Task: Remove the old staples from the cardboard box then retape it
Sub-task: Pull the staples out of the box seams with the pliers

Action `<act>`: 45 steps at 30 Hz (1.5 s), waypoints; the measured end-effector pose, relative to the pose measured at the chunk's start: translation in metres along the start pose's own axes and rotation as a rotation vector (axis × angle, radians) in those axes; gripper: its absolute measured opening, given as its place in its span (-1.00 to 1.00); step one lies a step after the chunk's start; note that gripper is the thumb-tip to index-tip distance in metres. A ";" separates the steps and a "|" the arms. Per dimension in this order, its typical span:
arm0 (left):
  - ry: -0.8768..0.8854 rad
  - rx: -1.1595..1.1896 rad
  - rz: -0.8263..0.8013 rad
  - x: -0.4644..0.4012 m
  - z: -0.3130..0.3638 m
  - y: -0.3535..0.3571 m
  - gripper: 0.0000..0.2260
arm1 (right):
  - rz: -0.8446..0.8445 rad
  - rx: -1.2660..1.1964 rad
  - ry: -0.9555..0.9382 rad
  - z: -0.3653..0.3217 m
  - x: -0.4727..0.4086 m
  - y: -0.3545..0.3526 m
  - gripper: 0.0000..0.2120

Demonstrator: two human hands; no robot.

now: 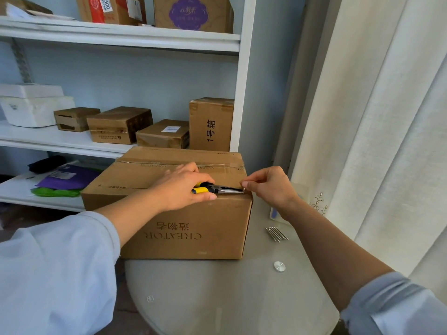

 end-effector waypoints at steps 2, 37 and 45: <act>0.011 -0.035 -0.005 -0.001 0.001 0.000 -0.64 | 0.009 0.006 0.000 0.001 -0.001 0.000 -0.90; 0.011 0.103 0.005 -0.004 -0.001 0.006 -0.68 | 0.130 -0.013 -0.009 -0.007 0.003 -0.001 -0.92; 0.010 0.098 0.024 -0.007 0.003 0.003 -0.73 | 0.065 0.010 0.006 -0.002 0.003 0.001 -0.85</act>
Point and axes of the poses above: each hand's wrist, its own x-axis away from the middle knuckle, its own y-axis out of the palm, z = x × y, the point moved 5 cm from there along -x, towards the middle knuckle
